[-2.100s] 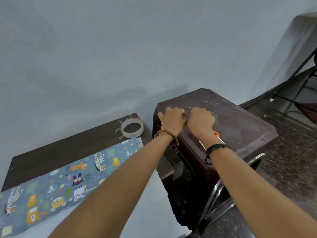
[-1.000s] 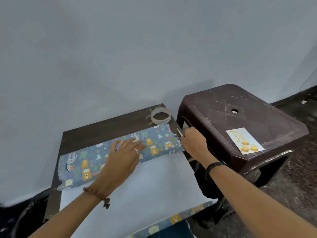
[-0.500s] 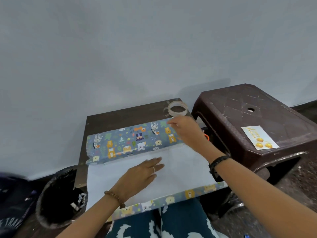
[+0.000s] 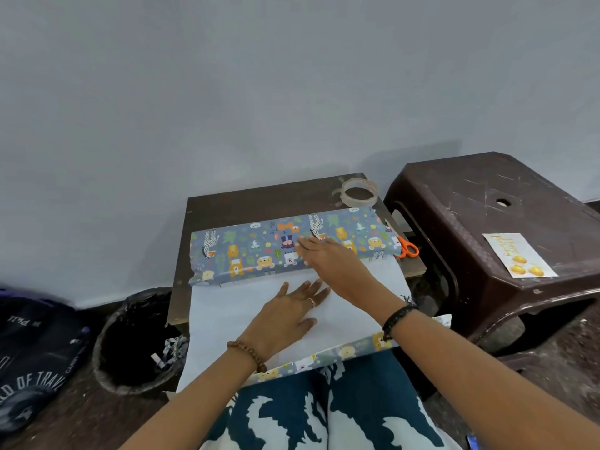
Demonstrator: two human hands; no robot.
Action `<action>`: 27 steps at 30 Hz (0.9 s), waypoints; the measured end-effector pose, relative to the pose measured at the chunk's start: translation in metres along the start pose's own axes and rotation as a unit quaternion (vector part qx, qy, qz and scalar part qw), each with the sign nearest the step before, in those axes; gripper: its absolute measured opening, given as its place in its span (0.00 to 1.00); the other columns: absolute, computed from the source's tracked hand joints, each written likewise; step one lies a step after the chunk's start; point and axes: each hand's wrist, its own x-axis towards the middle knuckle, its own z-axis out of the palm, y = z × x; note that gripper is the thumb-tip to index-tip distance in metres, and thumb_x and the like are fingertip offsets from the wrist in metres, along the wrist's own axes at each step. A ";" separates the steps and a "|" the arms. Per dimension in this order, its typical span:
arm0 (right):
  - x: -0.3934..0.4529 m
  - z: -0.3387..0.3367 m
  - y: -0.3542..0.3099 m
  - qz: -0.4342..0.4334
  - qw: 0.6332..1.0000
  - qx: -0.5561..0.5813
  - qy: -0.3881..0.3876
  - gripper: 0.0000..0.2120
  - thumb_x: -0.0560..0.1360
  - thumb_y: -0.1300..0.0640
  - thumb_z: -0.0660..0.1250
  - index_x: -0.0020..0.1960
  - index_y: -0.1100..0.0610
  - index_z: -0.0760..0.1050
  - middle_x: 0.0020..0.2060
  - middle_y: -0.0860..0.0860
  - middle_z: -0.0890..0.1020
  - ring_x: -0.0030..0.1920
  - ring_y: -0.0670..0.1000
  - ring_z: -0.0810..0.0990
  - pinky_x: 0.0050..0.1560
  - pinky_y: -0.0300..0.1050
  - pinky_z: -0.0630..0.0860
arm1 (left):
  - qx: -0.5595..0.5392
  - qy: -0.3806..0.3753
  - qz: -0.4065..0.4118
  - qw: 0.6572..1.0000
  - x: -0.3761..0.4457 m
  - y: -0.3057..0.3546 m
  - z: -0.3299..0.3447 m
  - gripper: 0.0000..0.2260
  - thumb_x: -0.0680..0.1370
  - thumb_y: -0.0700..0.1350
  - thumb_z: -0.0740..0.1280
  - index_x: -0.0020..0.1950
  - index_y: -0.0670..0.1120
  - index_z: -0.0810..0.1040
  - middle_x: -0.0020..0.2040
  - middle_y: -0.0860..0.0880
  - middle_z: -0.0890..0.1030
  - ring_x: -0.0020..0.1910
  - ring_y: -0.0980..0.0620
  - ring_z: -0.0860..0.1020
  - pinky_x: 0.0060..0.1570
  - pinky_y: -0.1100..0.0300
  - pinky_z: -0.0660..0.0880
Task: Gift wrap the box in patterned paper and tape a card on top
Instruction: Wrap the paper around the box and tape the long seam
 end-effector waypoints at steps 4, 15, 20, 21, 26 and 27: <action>0.004 -0.003 0.000 -0.004 1.000 -0.010 -0.012 0.26 0.80 0.67 0.53 0.76 0.58 0.51 0.76 0.54 0.55 0.75 0.51 0.54 0.74 0.47 0.51 | 0.000 -0.008 -0.015 1.000 -0.001 0.003 0.000 0.26 0.81 0.47 0.56 0.76 0.54 0.48 0.77 0.54 0.47 0.76 0.55 0.48 0.73 0.55 0.43; 0.007 0.006 0.004 -0.008 1.000 -0.023 -0.007 0.27 0.80 0.67 0.56 0.76 0.57 0.52 0.76 0.53 0.56 0.75 0.51 0.56 0.73 0.45 0.53 | -0.002 -0.064 -0.021 0.998 -0.003 0.009 -0.012 0.26 0.81 0.46 0.58 0.76 0.52 0.50 0.77 0.52 0.48 0.76 0.53 0.48 0.73 0.49 0.47; 0.004 0.003 0.002 -0.003 0.999 0.012 0.049 0.22 0.81 0.62 0.56 0.74 0.56 0.59 0.72 0.52 0.65 0.70 0.53 0.65 0.66 0.42 0.63 | 0.030 0.117 -0.157 0.980 -0.001 0.011 -0.050 0.14 0.80 0.46 0.54 0.54 0.47 0.79 0.49 0.48 0.81 0.47 0.46 0.79 0.44 0.55 0.76; 0.004 0.004 0.002 0.013 0.996 0.046 0.068 0.20 0.80 0.61 0.58 0.71 0.55 0.64 0.68 0.53 0.71 0.66 0.54 0.71 0.60 0.43 0.67 | 0.037 0.168 -0.193 0.966 0.001 0.007 -0.060 0.15 0.80 0.47 0.53 0.48 0.45 0.79 0.40 0.49 0.79 0.41 0.46 0.79 0.38 0.56 0.74; 0.005 0.003 0.019 0.065 0.966 0.228 0.102 0.09 0.73 0.56 0.69 0.53 0.57 0.75 0.48 0.53 0.83 0.48 0.53 0.80 0.47 0.43 0.74 | -0.027 0.182 -0.202 0.962 0.027 -0.016 -0.104 0.14 0.78 0.44 0.62 0.63 0.47 0.75 0.58 0.46 0.79 0.55 0.44 0.78 0.49 0.55 0.73; 0.005 0.002 0.023 0.063 0.955 0.270 0.102 0.10 0.72 0.58 0.71 0.50 0.59 0.76 0.47 0.53 0.83 0.46 0.50 0.81 0.47 0.37 0.74 | -0.025 0.109 -0.185 0.976 0.034 -0.019 -0.107 0.19 0.77 0.45 0.65 0.68 0.47 0.71 0.66 0.46 0.74 0.60 0.45 0.75 0.55 0.53 0.72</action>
